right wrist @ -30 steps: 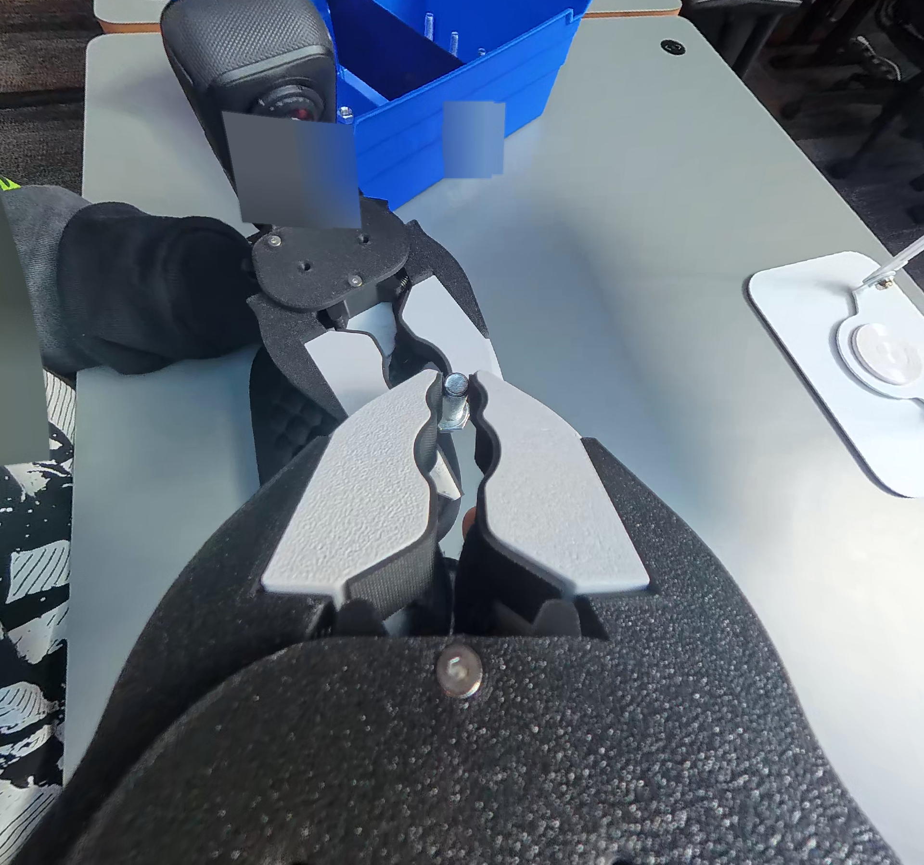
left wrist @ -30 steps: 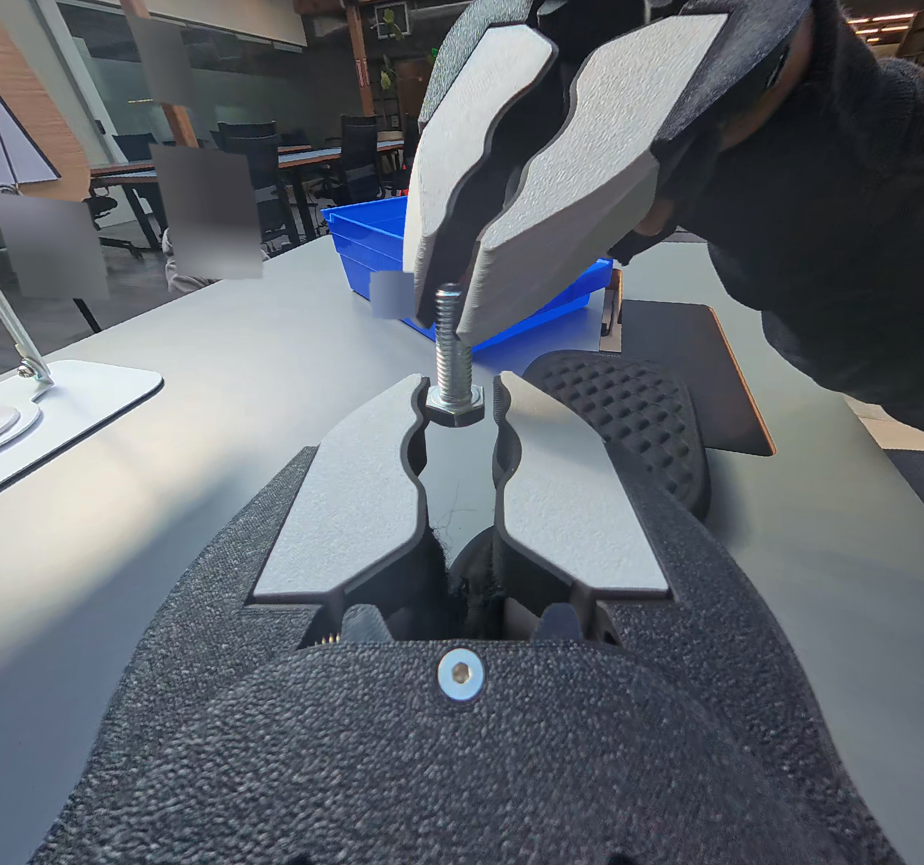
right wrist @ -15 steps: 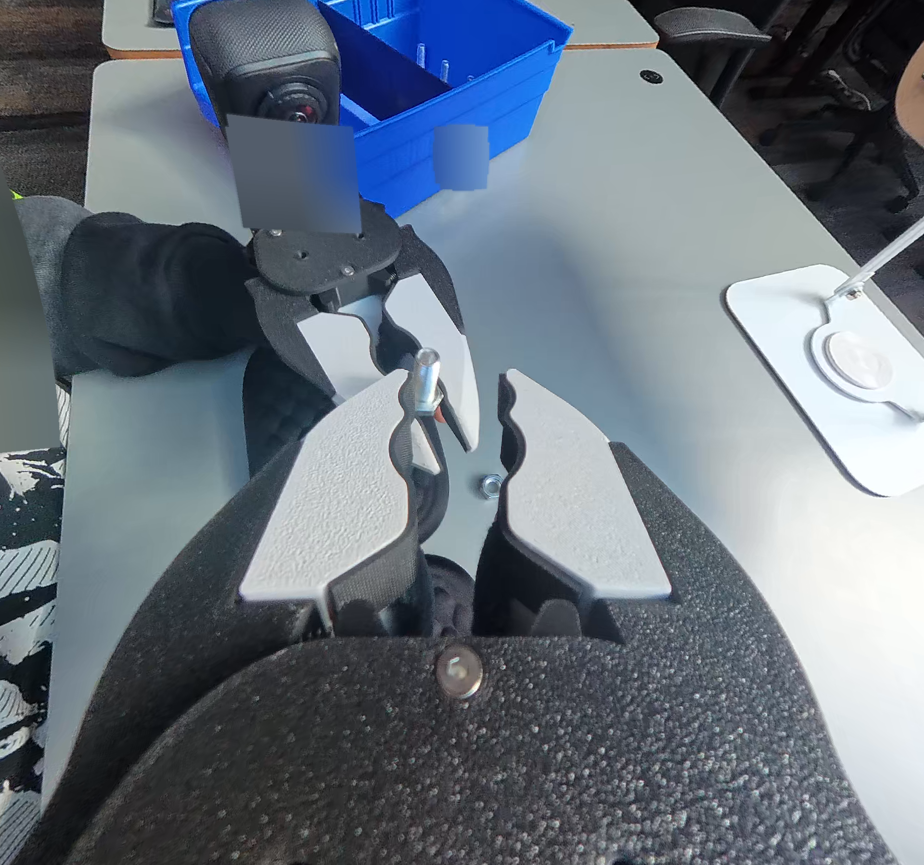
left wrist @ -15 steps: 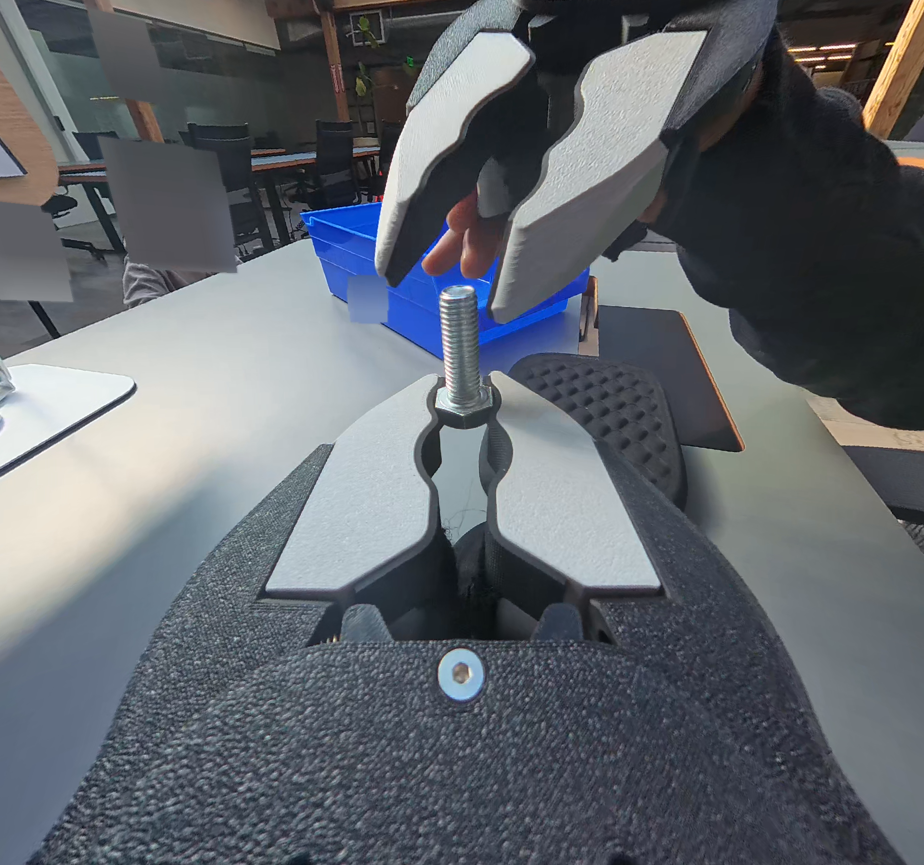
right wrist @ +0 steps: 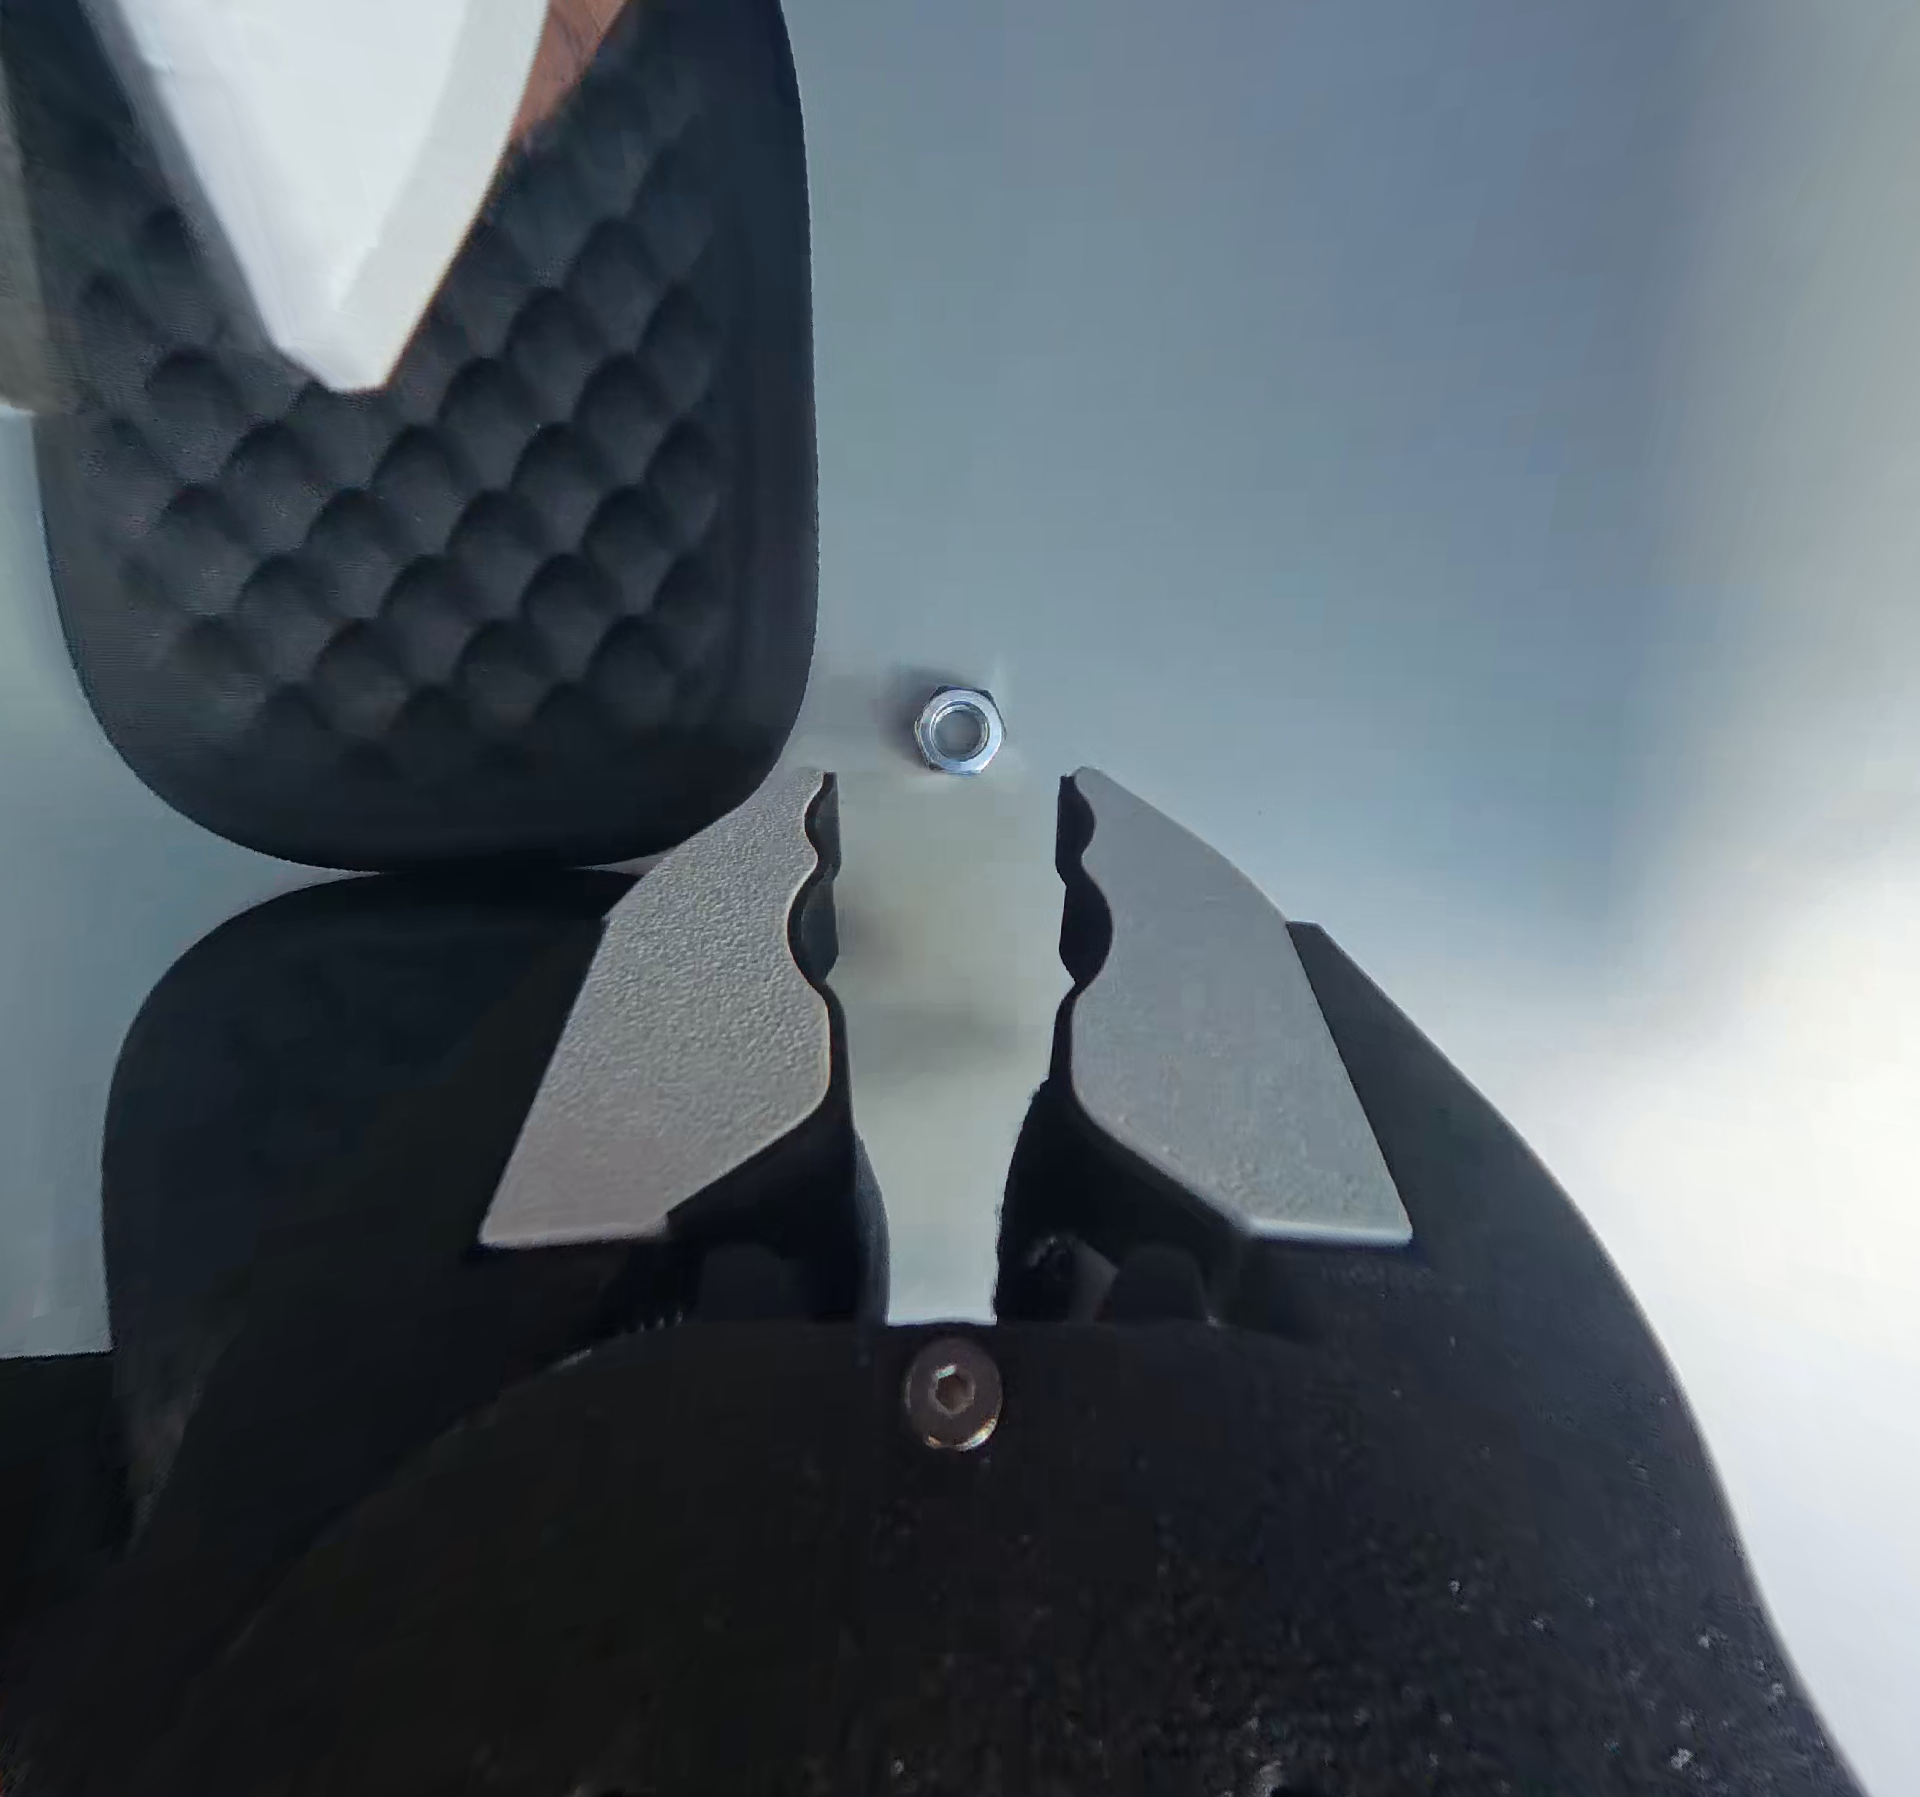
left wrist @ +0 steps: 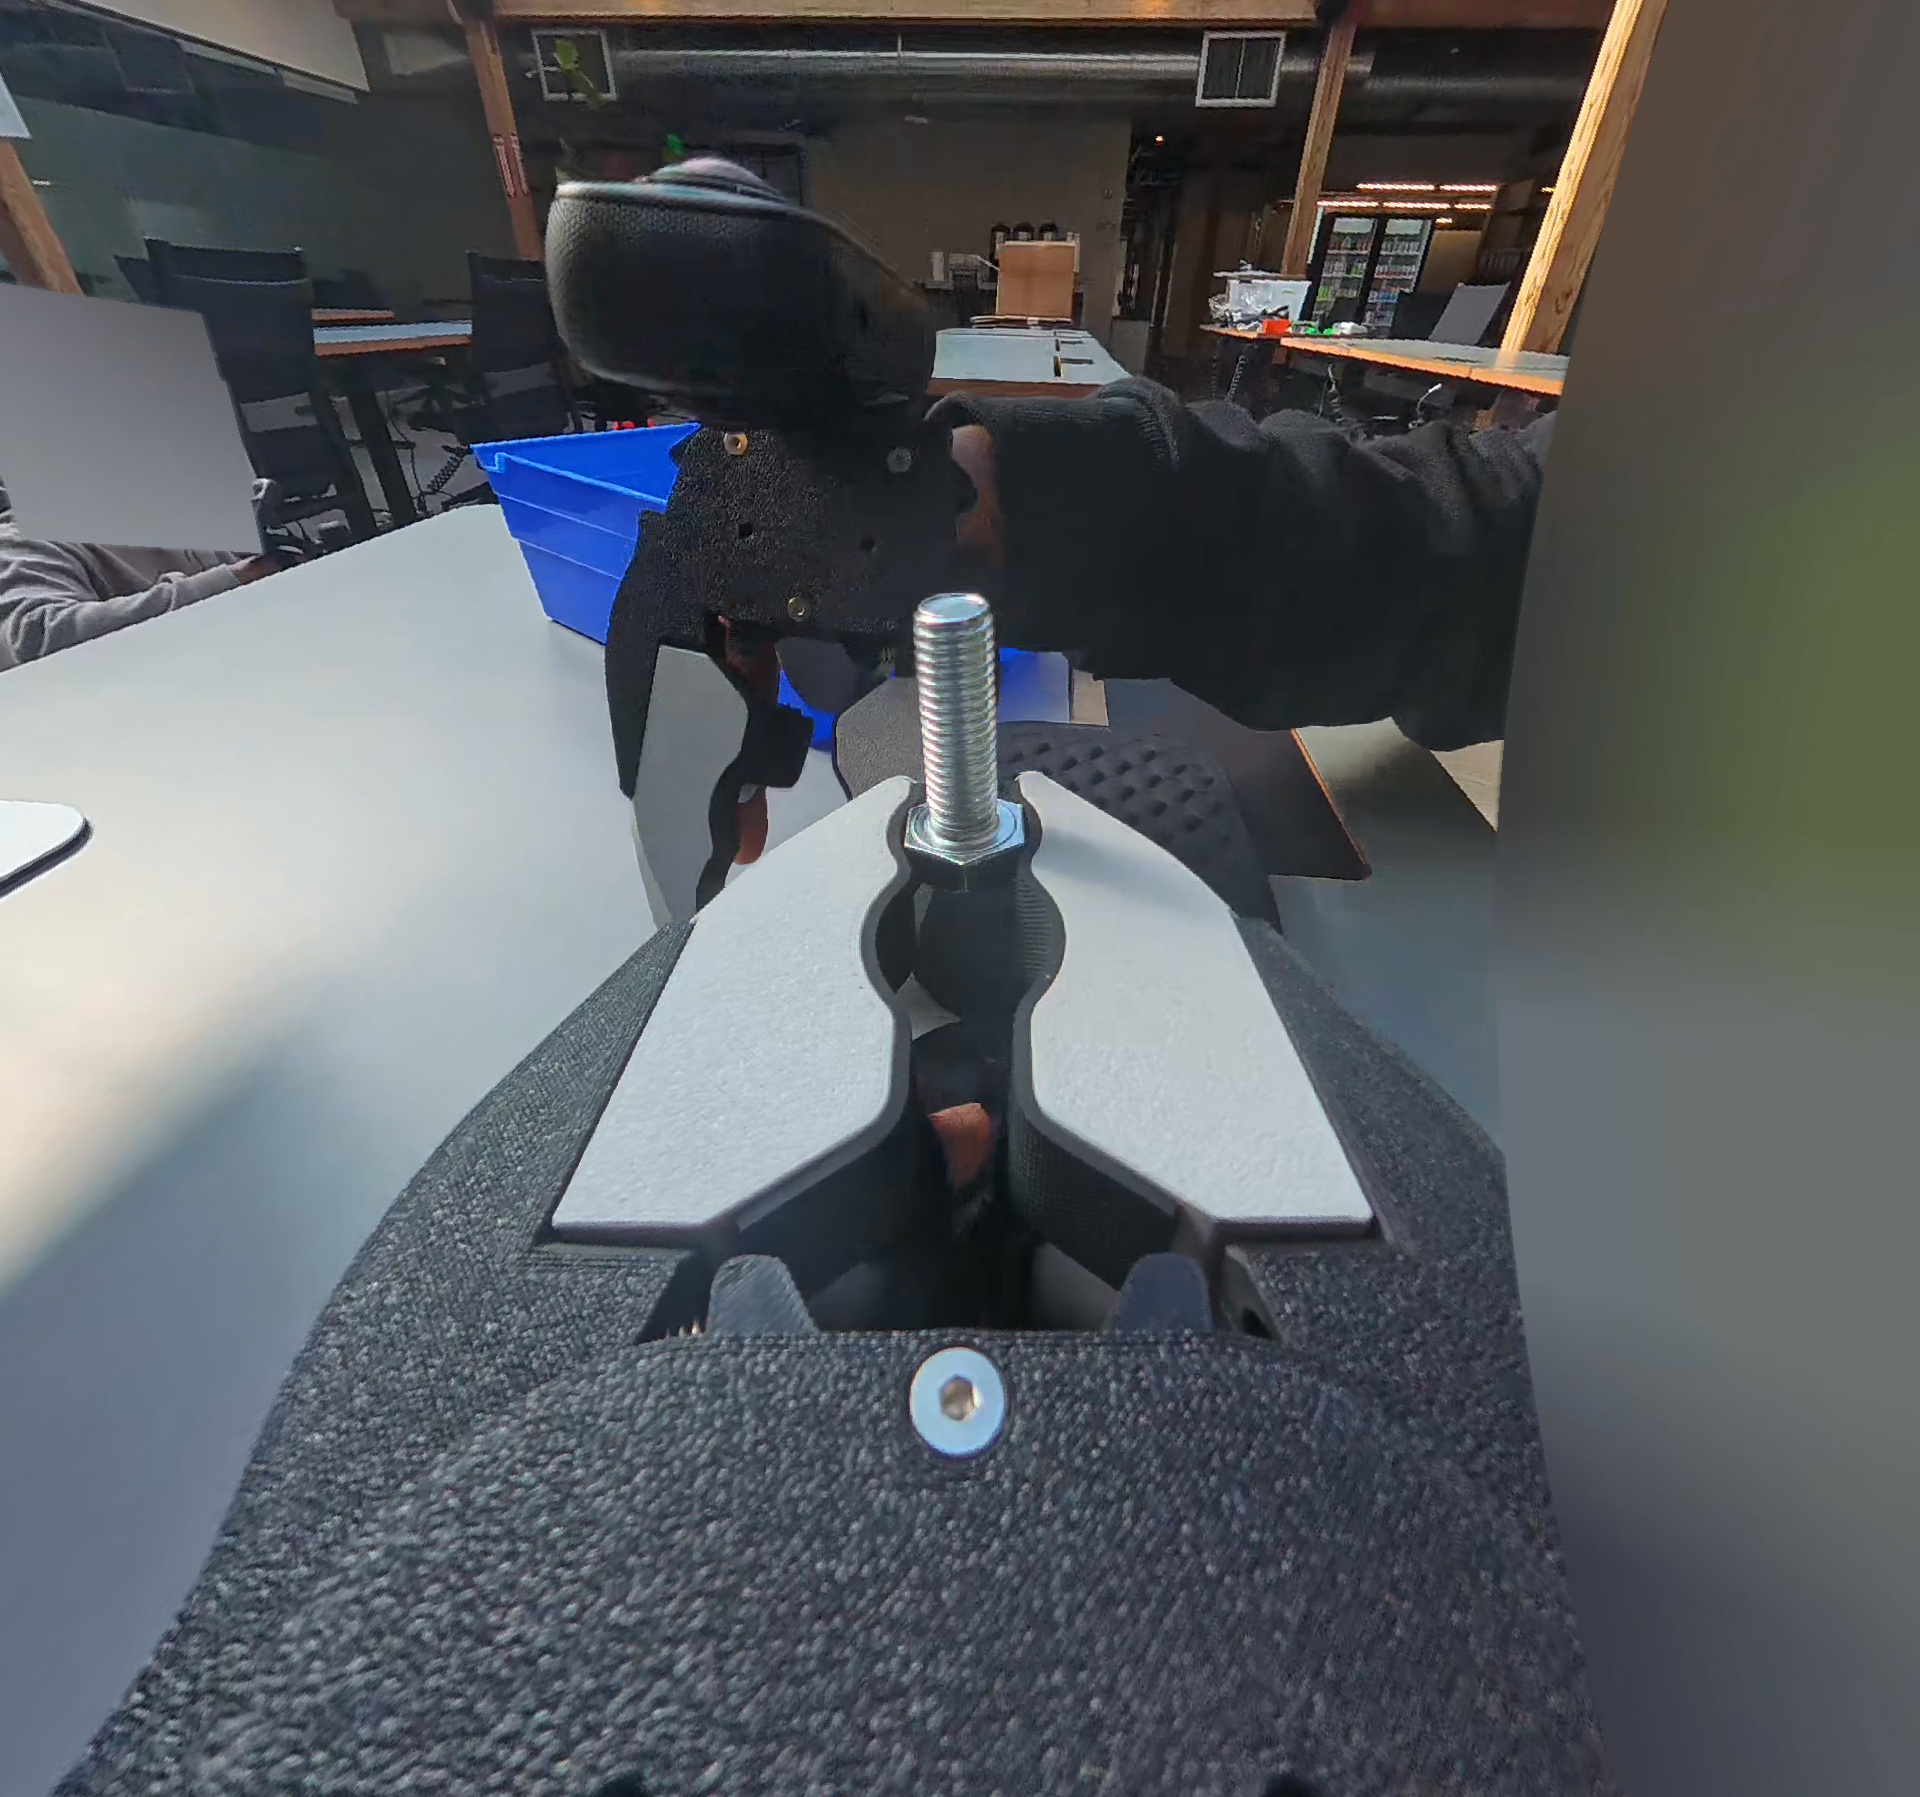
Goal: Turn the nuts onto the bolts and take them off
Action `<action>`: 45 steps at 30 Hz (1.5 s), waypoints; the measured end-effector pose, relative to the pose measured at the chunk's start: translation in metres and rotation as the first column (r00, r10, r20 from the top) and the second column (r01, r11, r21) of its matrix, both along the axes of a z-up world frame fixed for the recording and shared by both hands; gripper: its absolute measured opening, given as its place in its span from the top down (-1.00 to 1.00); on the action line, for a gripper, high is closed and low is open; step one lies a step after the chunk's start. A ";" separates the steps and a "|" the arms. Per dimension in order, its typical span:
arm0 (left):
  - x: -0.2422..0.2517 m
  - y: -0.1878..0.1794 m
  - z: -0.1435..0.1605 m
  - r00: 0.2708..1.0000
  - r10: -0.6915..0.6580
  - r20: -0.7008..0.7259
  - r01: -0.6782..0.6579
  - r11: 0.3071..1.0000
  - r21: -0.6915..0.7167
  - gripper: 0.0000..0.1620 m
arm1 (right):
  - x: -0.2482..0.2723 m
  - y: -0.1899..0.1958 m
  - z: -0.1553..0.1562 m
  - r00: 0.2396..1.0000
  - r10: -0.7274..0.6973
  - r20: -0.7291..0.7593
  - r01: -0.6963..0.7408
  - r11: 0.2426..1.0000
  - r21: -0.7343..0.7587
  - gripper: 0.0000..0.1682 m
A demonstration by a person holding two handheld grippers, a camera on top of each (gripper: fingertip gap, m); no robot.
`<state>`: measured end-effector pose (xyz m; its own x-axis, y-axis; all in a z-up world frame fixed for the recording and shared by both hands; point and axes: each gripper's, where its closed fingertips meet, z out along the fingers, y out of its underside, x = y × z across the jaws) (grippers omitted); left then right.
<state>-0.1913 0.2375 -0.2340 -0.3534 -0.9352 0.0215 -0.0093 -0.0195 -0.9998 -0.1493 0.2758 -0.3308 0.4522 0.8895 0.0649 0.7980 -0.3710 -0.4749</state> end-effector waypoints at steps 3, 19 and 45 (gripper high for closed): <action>0.000 0.000 0.000 1.000 -0.004 0.001 0.004 1.000 -0.010 0.83 | -0.004 0.005 -0.006 1.000 0.022 0.020 -0.021 1.000 -0.003 0.56; 0.000 -0.002 -0.002 1.000 -0.028 -0.012 0.028 1.000 -0.009 0.83 | -0.005 0.007 0.004 0.996 0.081 0.046 -0.080 0.997 -0.007 0.79; -0.017 -0.042 -0.011 0.935 -0.348 -0.062 0.351 0.936 0.028 0.83 | -0.087 -0.059 0.130 0.462 0.879 0.122 -0.875 0.473 -0.099 0.79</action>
<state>-0.2087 0.1955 -0.2452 -0.6574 -0.7533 0.0168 -0.0634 0.0331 -0.9974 -0.2362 0.2169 -0.2007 -0.5793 0.8145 0.0312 0.7616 0.5545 -0.3354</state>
